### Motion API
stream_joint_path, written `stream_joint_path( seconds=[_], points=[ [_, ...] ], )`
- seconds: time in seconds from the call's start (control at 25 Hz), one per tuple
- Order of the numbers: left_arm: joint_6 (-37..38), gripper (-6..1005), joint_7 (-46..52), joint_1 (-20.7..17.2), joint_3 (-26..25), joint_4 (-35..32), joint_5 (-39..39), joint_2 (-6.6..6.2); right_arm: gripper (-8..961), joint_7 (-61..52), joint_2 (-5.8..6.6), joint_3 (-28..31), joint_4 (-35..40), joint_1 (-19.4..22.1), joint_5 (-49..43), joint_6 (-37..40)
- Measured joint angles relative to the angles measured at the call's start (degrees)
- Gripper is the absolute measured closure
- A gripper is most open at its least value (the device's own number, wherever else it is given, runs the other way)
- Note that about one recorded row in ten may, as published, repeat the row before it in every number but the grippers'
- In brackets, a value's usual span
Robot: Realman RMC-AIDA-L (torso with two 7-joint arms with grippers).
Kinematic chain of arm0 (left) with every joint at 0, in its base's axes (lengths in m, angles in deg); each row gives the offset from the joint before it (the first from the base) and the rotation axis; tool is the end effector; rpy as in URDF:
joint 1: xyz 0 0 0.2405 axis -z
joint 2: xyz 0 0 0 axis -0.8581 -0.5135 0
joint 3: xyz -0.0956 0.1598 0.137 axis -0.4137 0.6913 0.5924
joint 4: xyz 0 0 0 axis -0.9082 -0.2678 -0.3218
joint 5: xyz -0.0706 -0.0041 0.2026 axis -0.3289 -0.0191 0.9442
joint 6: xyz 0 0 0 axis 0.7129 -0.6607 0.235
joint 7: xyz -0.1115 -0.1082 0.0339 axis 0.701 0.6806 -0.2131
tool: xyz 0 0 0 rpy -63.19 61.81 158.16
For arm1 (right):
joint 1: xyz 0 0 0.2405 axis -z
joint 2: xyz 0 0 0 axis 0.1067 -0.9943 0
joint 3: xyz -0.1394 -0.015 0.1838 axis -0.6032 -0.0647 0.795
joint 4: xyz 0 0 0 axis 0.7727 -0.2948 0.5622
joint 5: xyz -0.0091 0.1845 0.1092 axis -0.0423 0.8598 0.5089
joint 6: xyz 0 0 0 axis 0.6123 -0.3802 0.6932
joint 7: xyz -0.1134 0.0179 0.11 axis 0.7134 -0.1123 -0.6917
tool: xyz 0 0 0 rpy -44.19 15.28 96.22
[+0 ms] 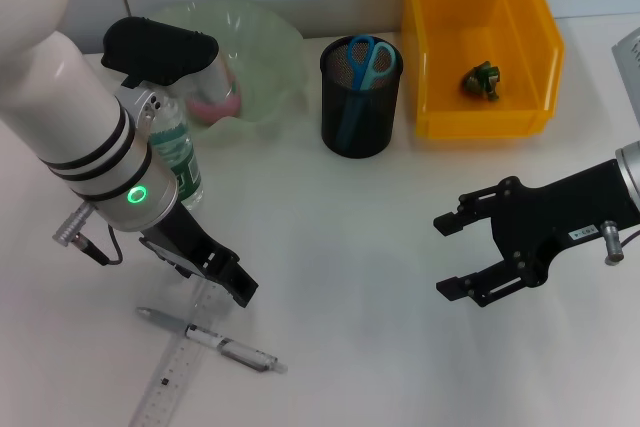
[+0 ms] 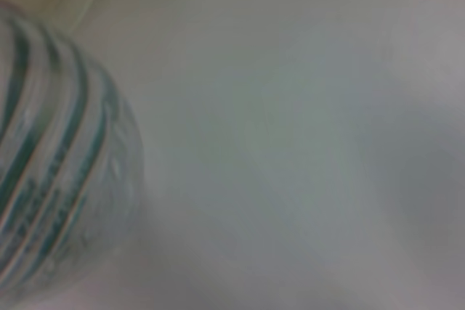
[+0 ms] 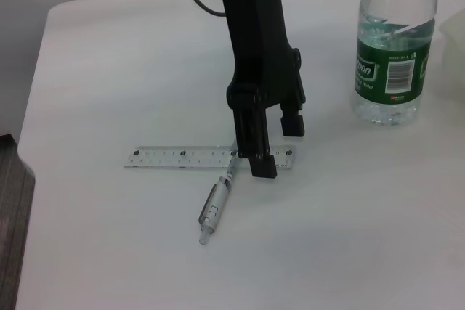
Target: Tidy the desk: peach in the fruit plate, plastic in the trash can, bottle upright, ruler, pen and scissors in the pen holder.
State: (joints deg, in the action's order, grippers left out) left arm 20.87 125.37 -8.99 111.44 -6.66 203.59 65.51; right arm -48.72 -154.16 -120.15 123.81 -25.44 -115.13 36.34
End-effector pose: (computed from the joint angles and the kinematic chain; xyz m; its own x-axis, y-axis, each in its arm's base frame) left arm -0.1551 0.3570 -0.0630 0.5215 0.7958 -0.3077 0.6649 -0.6050 -0.4380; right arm 0.2231 0.3240 0.0210 0.9742 -0.2036 -0.0977 -0.2109 -0.9748 -0.0720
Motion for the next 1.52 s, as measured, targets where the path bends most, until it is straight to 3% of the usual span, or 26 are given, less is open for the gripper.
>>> stream_joint_path(
  seconds=[0.44,0.68,1.52],
  points=[
    [-0.9,144,-0.1,0.1,1.5,0.5,0.0,0.00,155,0.0,0.01,-0.7,-0.1,0.0,0.0,-0.3],
    [-1.1,257,-0.2,0.1,1.9,0.5,-0.1,0.00,154,0.0,0.01,-0.7,-0.2,0.0,0.0,-0.3],
    [-0.7,247,-0.4,0.1,3.7,0.1,-1.0,0.00,154,-0.3,-0.08,-0.7,-0.3,-0.1,-0.1,-0.4]
  ],
)
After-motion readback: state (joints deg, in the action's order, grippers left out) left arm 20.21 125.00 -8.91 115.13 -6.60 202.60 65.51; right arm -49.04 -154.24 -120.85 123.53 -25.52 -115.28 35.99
